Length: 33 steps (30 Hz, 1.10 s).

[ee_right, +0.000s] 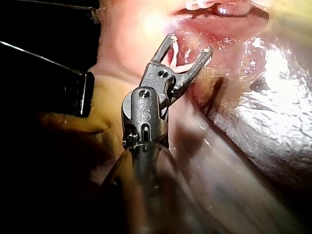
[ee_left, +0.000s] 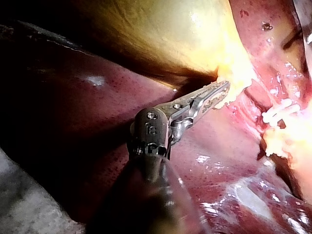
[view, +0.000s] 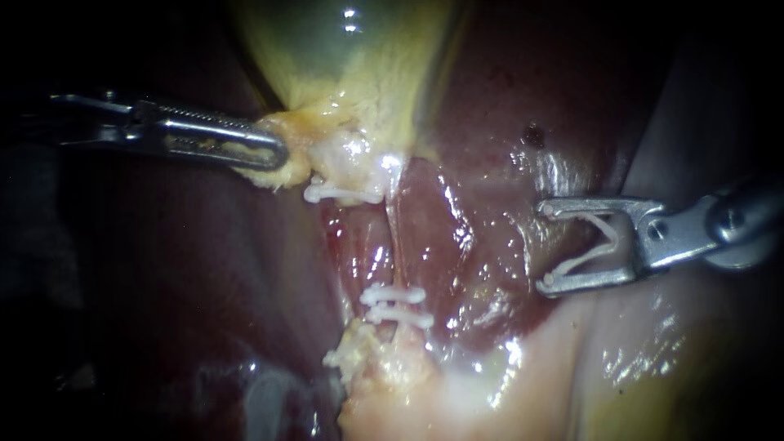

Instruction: Clipping third clip right tube

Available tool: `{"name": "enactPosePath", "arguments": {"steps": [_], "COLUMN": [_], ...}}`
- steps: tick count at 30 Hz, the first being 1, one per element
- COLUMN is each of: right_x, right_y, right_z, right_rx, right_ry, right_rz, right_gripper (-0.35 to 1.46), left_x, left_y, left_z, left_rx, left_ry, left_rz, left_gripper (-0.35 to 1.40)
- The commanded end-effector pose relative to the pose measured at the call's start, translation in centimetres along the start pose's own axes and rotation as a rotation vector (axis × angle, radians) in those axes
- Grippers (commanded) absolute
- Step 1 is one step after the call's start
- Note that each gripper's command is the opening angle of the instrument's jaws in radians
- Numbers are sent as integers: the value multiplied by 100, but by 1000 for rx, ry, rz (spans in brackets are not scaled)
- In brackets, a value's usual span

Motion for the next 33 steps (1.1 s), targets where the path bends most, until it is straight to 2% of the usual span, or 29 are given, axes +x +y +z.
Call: {"name": "enactPosePath", "arguments": {"steps": [1,5,9,12,15,18,21,25,28,33], "right_x": [0,0,0,0,0,0,0,3,8,25], "right_y": [0,0,0,0,0,0,0,1,3,8], "right_z": [0,0,0,-1,-1,-1,-1,3,14,43], "right_rx": [0,-3,-3,-2,-1,-1,-1,-6,-17,-20], "right_ry": [0,-1,-1,-1,-4,-4,-4,1,10,57], "right_rz": [0,0,0,0,-1,-1,0,8,83,238], "right_gripper": [50,50,50,50,50,50,50,50,49,49], "left_x": [0,4,15,32,50,66,72,67,65,65], "left_y": [0,2,6,14,25,37,45,48,47,48], "left_z": [-1,-6,-20,-44,-66,-81,-83,-79,-79,-78], "left_rx": [-2,-6,-17,-5,9,12,11,16,16,17], "left_ry": [0,-1,-4,4,10,30,36,38,38,38], "left_rz": [-2,-4,-9,-26,-15,2,3,5,6,6], "left_gripper": [-35,-35,-35,-35,-35,-35,-35,-35,-35,-35]}}
